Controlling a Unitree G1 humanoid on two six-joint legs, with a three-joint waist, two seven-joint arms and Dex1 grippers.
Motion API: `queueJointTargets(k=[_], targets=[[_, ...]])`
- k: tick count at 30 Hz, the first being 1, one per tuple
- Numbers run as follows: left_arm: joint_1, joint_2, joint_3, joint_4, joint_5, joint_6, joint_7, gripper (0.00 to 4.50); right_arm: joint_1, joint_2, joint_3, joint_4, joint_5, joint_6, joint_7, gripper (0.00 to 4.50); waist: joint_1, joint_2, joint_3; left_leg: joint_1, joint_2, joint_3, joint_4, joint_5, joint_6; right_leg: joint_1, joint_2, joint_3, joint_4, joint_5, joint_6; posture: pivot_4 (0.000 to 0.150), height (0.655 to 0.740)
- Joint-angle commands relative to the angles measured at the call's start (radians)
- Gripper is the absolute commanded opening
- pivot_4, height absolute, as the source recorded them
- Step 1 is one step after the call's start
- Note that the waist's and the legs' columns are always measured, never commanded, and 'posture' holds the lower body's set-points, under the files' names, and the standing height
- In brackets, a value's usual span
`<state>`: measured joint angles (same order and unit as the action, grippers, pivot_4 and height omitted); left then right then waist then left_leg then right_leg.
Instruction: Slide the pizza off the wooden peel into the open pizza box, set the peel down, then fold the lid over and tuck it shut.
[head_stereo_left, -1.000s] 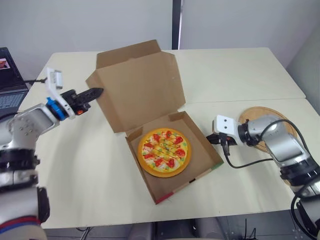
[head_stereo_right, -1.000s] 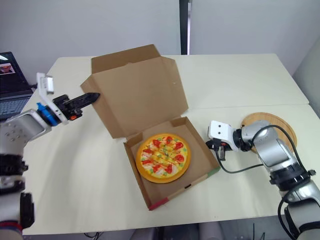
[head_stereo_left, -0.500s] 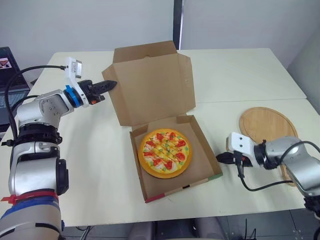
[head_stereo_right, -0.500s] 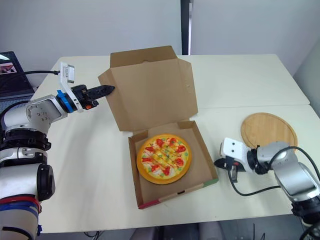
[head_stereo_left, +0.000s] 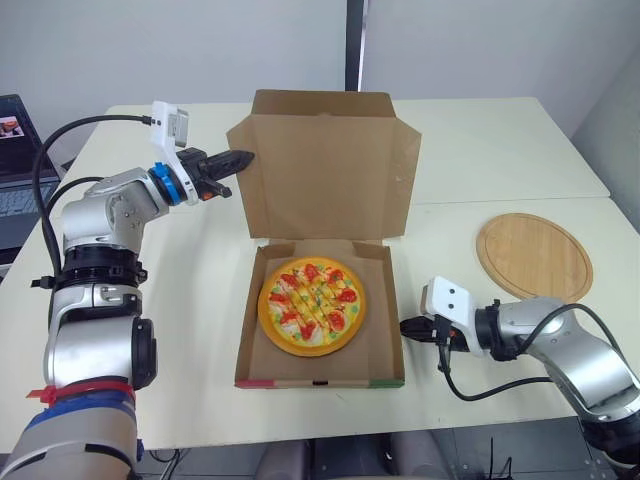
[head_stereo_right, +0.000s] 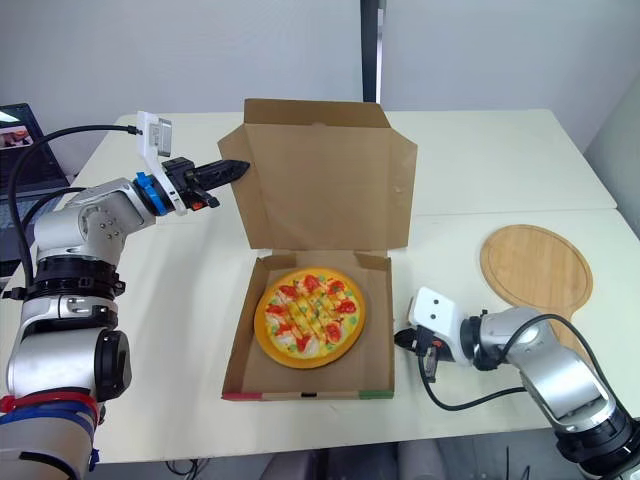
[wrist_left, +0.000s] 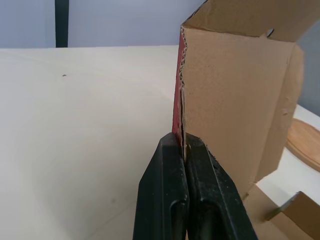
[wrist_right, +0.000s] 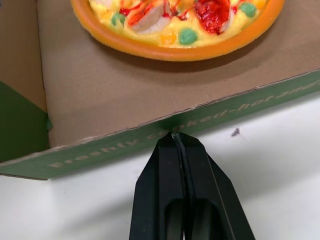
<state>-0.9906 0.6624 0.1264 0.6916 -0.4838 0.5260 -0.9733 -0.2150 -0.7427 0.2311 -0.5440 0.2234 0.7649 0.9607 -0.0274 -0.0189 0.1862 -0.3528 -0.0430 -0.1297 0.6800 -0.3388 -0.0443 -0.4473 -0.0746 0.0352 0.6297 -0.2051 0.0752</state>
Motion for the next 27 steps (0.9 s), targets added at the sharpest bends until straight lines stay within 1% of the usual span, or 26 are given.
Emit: queueJointTargets(k=[1,4,8,9,11,12,16,17,19,20,21,22,27], targets=[[-0.014,-0.001,0.008,-0.036,0.022,-0.029,-0.020,0.00,-0.021,0.013,0.000,-0.039,0.008,-0.006,-0.035,0.05,0.000,0.000,0.000,0.000,0.000,0.000,0.000,0.000,0.000,0.000,0.000,0.000,0.000,0.000,0.000,0.150,0.7400],[-0.001,0.005,0.014,-0.062,0.029,-0.034,-0.022,0.00,-0.031,0.009,-0.043,-0.014,-0.004,-0.021,-0.073,0.05,0.000,0.000,0.000,0.000,0.000,0.000,0.000,0.000,0.000,0.000,0.000,0.000,0.000,0.000,0.000,0.150,0.7400],[0.007,0.009,0.033,-0.087,0.032,-0.051,-0.009,0.00,-0.045,0.009,-0.144,0.023,0.028,-0.025,-0.105,0.05,0.000,0.000,0.000,0.000,0.000,0.000,0.000,0.000,0.000,0.000,0.000,0.000,0.000,0.000,0.000,0.150,0.7400],[0.007,0.008,0.037,-0.093,0.031,-0.054,-0.006,0.00,-0.060,0.020,-0.171,0.042,0.026,-0.028,-0.131,0.21,0.000,0.000,0.000,0.000,0.000,0.000,0.000,0.000,0.000,0.000,0.000,0.000,0.000,0.000,0.000,0.150,0.7400],[0.006,0.004,0.042,-0.110,0.027,-0.056,-0.002,0.00,-0.101,0.042,-0.220,0.084,0.038,-0.037,-0.165,0.65,0.000,0.000,0.000,0.000,0.000,0.000,0.000,0.000,0.000,0.000,0.000,0.000,0.000,0.000,0.000,0.150,0.7400],[0.005,0.003,0.044,-0.119,0.026,-0.058,0.000,0.00,-0.121,0.052,-0.237,0.101,0.044,-0.040,-0.180,0.97,0.000,0.000,0.000,0.000,0.000,0.000,0.000,0.000,0.000,0.000,0.000,0.000,0.000,0.001,0.000,0.150,0.7400],[0.003,0.007,0.062,-0.159,0.015,-0.055,0.011,0.00,-0.168,0.081,-0.268,0.126,0.065,-0.040,-0.212,2.43,-0.002,0.000,0.000,0.000,0.000,0.000,0.000,0.000,0.000,0.000,0.000,0.000,0.001,0.001,-0.001,0.150,0.7400],[0.007,0.011,0.070,-0.176,0.009,-0.049,0.015,0.00,-0.171,0.085,-0.271,0.119,0.074,-0.033,-0.214,2.74,-0.002,0.000,0.000,0.000,0.000,0.001,0.000,0.000,0.000,0.000,0.000,0.001,0.001,0.001,-0.001,0.150,0.7400],[0.015,0.017,0.089,-0.209,-0.003,-0.037,0.023,0.00,-0.169,0.082,-0.267,0.110,0.079,-0.030,-0.214,3.51,-0.002,0.000,0.000,-0.001,0.000,0.000,0.000,0.000,0.000,-0.001,0.000,0.001,0.001,0.001,-0.001,0.150,0.7400],[0.018,0.019,0.096,-0.220,-0.007,-0.031,0.027,0.00,-0.167,0.078,-0.263,0.107,0.080,-0.034,-0.214,3.80,-0.002,0.000,0.000,-0.001,0.000,0.001,0.000,0.000,0.000,-0.001,0.000,0.001,0.001,0.001,-0.001,0.150,0.7400],[0.024,0.022,0.102,-0.237,-0.012,-0.024,0.030,0.00,-0.167,0.081,-0.265,0.109,0.082,-0.033,-0.222,4.22,-0.003,0.000,0.000,-0.001,0.000,0.001,0.000,0.000,0.000,-0.001,0.000,0.001,0.001,0.001,-0.001,0.150,0.7400],[0.033,0.026,0.109,-0.258,-0.017,-0.015,0.031,0.00,-0.167,0.085,-0.267,0.112,0.084,-0.031,-0.230,4.46,-0.003,0.000,0.000,-0.001,0.000,0.001,0.000,0.000,0.000,-0.001,0.000,0.001,0.001,0.001,-0.001,0.150,0.7400],[0.081,0.035,0.138,-0.363,-0.046,0.034,0.045,0.00,-0.189,0.123,-0.289,0.124,0.115,-0.008,-0.272,4.46,-0.004,0.000,0.000,-0.001,0.000,0.001,0.000,0.000,0.000,-0.002,0.000,0.002,0.002,0.001,-0.001,0.150,0.7400]])
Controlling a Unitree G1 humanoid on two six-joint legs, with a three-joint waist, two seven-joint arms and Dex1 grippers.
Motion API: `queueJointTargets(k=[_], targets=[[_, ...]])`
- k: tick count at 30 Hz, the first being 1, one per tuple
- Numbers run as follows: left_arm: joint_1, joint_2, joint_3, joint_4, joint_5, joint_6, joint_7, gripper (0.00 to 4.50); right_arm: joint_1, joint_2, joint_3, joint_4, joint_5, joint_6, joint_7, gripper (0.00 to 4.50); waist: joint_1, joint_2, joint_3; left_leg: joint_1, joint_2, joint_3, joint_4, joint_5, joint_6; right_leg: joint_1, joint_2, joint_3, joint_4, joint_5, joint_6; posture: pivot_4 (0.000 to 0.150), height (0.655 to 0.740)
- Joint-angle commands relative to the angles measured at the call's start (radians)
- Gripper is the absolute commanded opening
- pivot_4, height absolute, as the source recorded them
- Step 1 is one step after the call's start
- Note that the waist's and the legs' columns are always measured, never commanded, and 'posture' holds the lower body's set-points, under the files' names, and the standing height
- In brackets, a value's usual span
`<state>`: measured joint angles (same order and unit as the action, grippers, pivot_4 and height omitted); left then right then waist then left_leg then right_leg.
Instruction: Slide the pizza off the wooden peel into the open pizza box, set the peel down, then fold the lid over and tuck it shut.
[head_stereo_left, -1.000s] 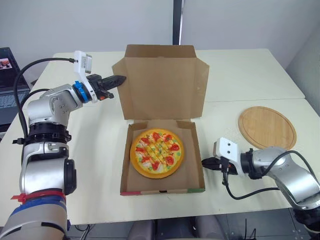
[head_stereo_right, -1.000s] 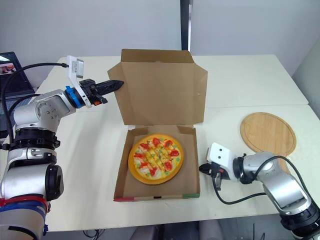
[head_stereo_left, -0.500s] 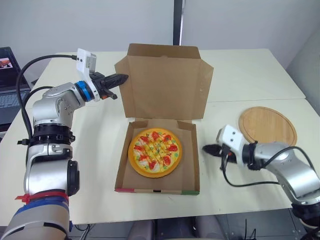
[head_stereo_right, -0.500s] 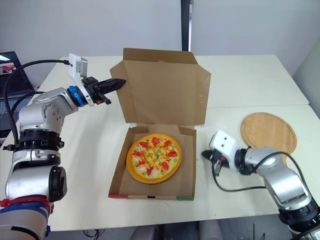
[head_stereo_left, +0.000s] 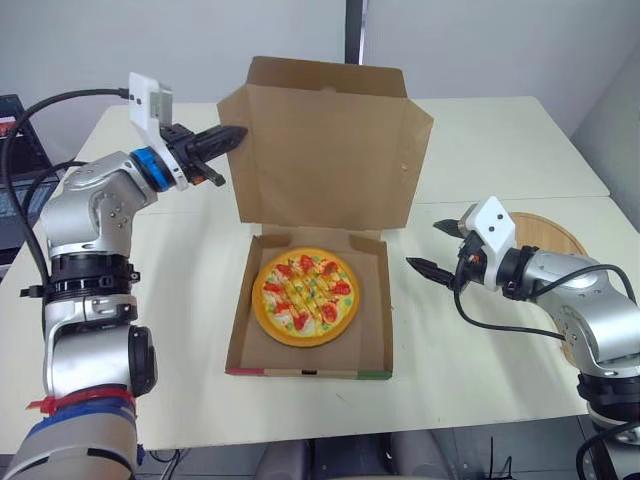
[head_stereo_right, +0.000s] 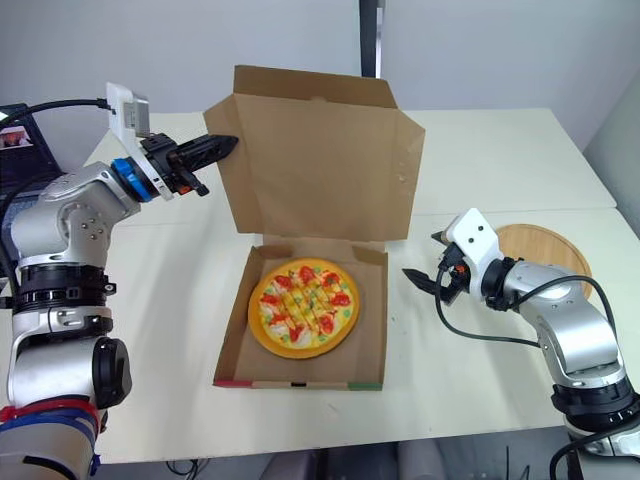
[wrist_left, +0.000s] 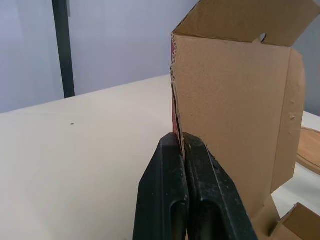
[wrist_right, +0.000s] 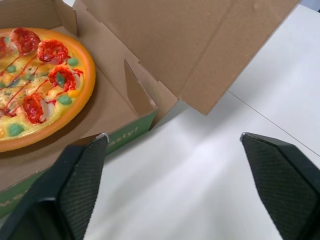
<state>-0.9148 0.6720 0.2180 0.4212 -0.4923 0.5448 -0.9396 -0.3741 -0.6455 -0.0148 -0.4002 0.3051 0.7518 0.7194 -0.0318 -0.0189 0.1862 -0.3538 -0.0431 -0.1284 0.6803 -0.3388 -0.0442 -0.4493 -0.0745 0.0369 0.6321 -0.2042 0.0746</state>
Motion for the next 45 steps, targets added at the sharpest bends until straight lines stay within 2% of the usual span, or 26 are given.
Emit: queueJointTargets(k=[1,10,19,22,29,30,33,45], targets=[[0.016,0.025,0.050,-0.111,-0.041,0.022,0.014,0.00,-0.048,0.043,-0.050,-0.011,0.039,0.012,-0.050,4.46,0.000,0.000,0.000,0.000,0.000,0.000,0.000,0.000,0.000,0.000,0.000,0.000,0.000,0.000,0.000,0.150,0.7400],[0.057,0.017,0.058,-0.155,-0.042,0.028,0.030,0.00,-0.280,0.170,-0.082,0.158,0.041,0.025,-0.201,4.46,-0.002,0.000,0.000,0.000,0.000,0.002,0.001,0.000,0.000,-0.003,0.000,0.002,0.005,0.000,0.000,0.150,0.7400],[0.063,0.014,0.054,-0.144,-0.035,0.009,0.025,0.00,-0.437,0.241,-0.094,0.287,0.069,-0.003,-0.215,4.46,-0.008,0.000,0.000,-0.001,0.000,0.005,0.001,0.000,0.000,-0.007,0.000,0.004,0.010,0.000,0.000,0.150,0.7400],[0.067,0.014,0.054,-0.144,-0.034,0.006,0.026,0.00,-0.473,0.246,-0.094,0.323,0.075,-0.018,-0.209,3.88,-0.009,0.000,0.000,-0.002,0.000,0.005,0.001,0.000,0.000,-0.007,0.000,0.004,0.010,0.000,0.000,0.150,0.7400],[0.076,0.015,0.057,-0.144,-0.033,-0.005,0.029,0.00,-0.499,0.255,-0.088,0.345,0.097,-0.034,-0.190,1.37,-0.011,0.000,0.000,-0.002,0.000,0.005,0.002,0.000,0.000,-0.008,0.000,0.004,0.011,0.000,0.000,0.150,0.7400],[0.074,0.014,0.057,-0.142,-0.033,-0.007,0.032,0.00,-0.500,0.257,-0.089,0.343,0.098,-0.034,-0.190,0.91,-0.011,0.000,0.000,-0.002,0.000,0.005,0.002,0.000,0.000,-0.008,0.000,0.004,0.011,0.000,0.000,0.150,0.7400],[0.068,0.008,0.049,-0.133,-0.019,-0.022,0.041,0.00,-0.501,0.259,-0.089,0.337,0.098,-0.036,-0.193,0.02,-0.013,0.000,0.000,-0.002,0.000,0.005,0.002,0.000,0.000,-0.008,0.000,0.004,0.011,0.000,0.000,0.150,0.7400],[-0.036,-0.078,-0.023,-0.005,0.090,-0.165,0.103,0.00,-0.554,0.264,-0.048,0.428,0.011,-0.164,-0.204,0.02,-0.017,0.000,0.000,-0.002,0.000,0.005,0.002,0.000,0.000,-0.008,0.000,0.004,0.011,0.000,-0.001,0.150,0.7400]])
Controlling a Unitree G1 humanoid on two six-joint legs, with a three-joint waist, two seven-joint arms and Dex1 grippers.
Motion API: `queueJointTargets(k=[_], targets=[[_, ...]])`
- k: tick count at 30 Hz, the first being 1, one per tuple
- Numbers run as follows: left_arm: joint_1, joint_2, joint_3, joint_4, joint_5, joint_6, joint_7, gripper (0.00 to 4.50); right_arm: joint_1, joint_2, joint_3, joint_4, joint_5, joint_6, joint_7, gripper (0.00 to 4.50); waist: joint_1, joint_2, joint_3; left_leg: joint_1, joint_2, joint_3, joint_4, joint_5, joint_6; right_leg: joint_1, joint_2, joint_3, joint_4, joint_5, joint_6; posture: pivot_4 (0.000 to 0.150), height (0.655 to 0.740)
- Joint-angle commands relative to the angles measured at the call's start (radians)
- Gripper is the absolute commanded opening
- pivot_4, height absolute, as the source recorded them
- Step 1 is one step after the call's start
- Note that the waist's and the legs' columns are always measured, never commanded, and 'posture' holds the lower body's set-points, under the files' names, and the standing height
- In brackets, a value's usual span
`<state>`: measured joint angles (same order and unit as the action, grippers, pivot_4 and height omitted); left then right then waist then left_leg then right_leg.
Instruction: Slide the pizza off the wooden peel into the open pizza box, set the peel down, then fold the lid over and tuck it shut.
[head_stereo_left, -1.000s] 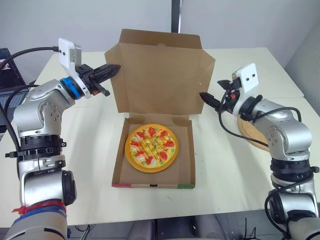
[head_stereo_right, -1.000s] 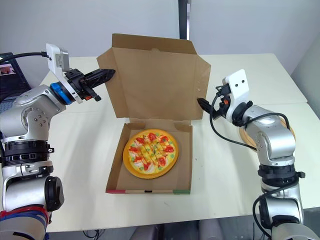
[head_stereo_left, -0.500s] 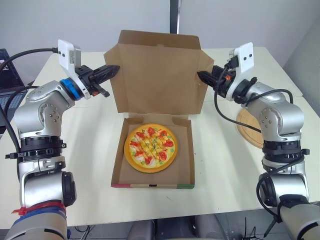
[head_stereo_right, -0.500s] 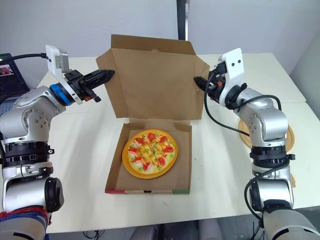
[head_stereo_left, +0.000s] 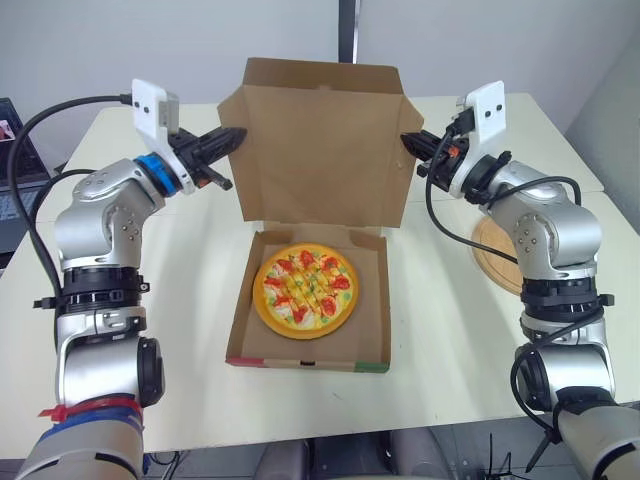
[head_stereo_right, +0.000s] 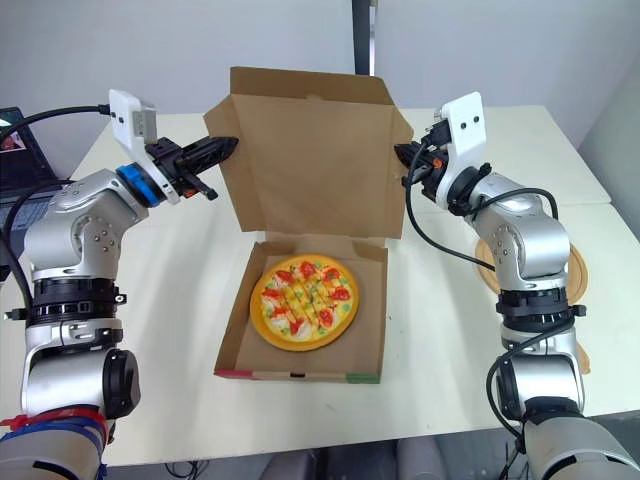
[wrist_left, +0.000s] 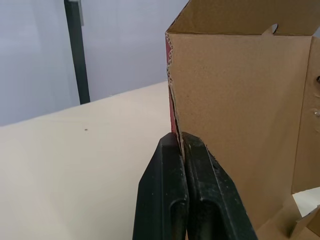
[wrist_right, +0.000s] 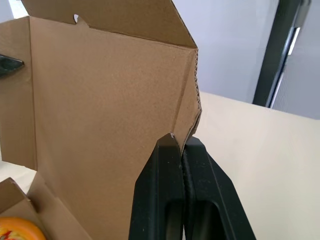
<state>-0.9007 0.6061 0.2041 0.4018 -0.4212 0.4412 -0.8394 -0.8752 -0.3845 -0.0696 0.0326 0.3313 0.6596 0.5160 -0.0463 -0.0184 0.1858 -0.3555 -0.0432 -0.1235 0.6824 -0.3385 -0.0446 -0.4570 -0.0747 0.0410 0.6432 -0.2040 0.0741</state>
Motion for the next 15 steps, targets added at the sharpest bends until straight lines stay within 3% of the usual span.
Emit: queueJointTargets(k=[1,7,15], targets=[[-0.060,-0.018,-0.014,0.030,0.028,-0.076,0.005,0.00,-0.060,0.005,0.010,0.008,-0.023,-0.088,0.001,0.02,-0.004,0.000,0.000,0.000,0.000,0.000,0.000,0.000,0.000,0.000,0.000,0.000,0.000,0.000,0.000,0.150,0.7400],[-0.082,-0.032,-0.006,0.044,0.043,-0.092,0.018,0.00,-0.092,0.007,0.016,0.042,-0.046,-0.139,0.003,0.02,-0.014,0.000,0.000,0.000,0.000,0.000,0.000,0.000,0.000,-0.001,0.000,0.000,0.000,0.000,0.000,0.150,0.7400],[0.058,-0.032,0.045,-0.232,-0.015,0.079,0.135,0.00,-0.011,0.010,0.053,-0.195,-0.061,-0.034,-0.054,0.02,-0.017,0.000,0.000,-0.005,0.000,-0.001,0.001,0.000,0.000,-0.006,0.000,0.000,0.002,0.000,0.000,0.150,0.7400]])
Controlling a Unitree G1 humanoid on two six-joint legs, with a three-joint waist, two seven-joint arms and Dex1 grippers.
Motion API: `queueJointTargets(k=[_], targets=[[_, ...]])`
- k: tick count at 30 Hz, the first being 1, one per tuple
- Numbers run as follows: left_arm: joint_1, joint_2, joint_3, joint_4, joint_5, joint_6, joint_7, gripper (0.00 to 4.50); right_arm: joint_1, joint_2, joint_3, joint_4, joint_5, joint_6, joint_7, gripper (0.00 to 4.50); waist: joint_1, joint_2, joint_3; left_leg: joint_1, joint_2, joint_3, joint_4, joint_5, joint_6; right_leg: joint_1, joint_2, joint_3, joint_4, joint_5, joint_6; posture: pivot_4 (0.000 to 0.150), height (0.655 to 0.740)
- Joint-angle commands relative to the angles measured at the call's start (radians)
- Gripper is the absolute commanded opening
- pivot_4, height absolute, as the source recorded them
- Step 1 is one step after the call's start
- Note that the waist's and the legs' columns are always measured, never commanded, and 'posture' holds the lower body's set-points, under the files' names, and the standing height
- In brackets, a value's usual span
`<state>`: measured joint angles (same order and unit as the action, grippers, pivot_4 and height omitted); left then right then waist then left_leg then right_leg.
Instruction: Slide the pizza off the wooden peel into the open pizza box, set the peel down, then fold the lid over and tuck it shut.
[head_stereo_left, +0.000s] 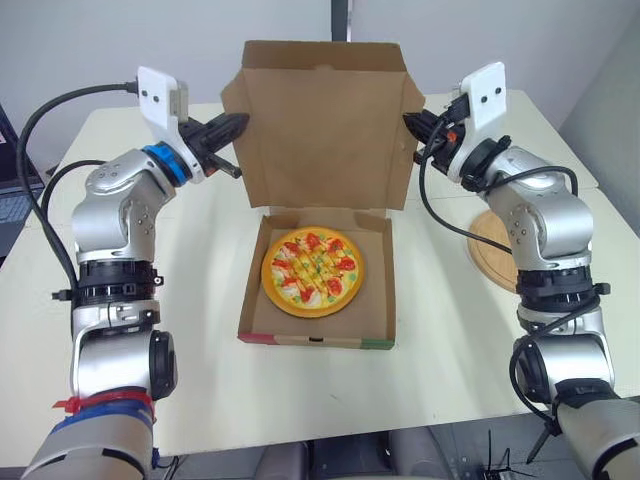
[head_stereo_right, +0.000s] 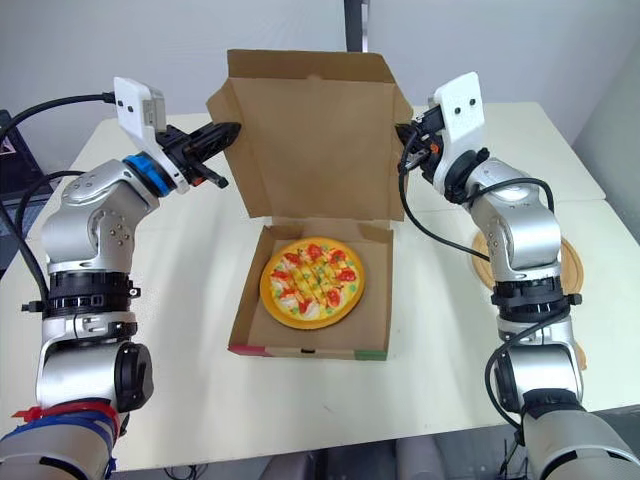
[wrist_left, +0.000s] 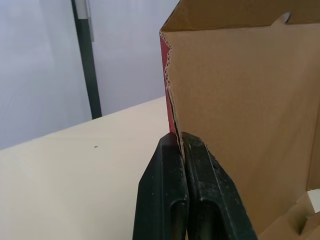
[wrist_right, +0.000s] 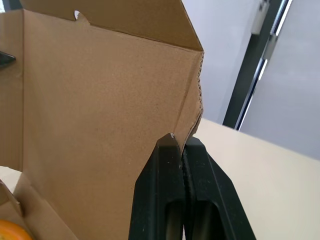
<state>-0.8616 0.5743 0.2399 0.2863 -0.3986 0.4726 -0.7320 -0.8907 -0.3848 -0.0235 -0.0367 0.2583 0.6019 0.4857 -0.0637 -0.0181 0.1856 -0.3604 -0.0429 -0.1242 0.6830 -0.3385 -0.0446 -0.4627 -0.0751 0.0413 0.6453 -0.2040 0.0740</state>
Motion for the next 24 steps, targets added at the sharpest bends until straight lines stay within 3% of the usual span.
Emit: queueJointTargets(k=[1,15,24], targets=[[0.036,-0.007,0.013,-0.152,-0.047,0.069,0.045,0.00,0.022,0.021,0.010,-0.162,0.012,0.047,-0.044,0.02,0.001,0.000,0.000,-0.001,0.000,0.000,0.000,0.000,0.000,0.000,0.000,0.000,0.000,0.000,0.000,0.150,0.7400],[0.137,-0.100,0.054,-0.470,-0.210,0.352,0.224,0.00,0.203,0.199,0.026,-0.452,0.029,0.256,-0.278,0.02,0.007,0.000,-0.001,-0.003,0.000,0.000,0.010,0.000,0.000,-0.001,0.000,0.000,0.003,0.001,-0.001,0.150,0.7400],[0.255,-0.097,0.183,-0.657,-0.405,0.534,0.317,0.00,0.308,0.267,0.011,-0.609,0.068,0.360,-0.324,0.02,0.008,0.000,-0.001,-0.003,0.000,-0.001,0.010,0.000,0.000,0.000,0.000,0.000,0.002,0.001,-0.001,0.150,0.7400]])
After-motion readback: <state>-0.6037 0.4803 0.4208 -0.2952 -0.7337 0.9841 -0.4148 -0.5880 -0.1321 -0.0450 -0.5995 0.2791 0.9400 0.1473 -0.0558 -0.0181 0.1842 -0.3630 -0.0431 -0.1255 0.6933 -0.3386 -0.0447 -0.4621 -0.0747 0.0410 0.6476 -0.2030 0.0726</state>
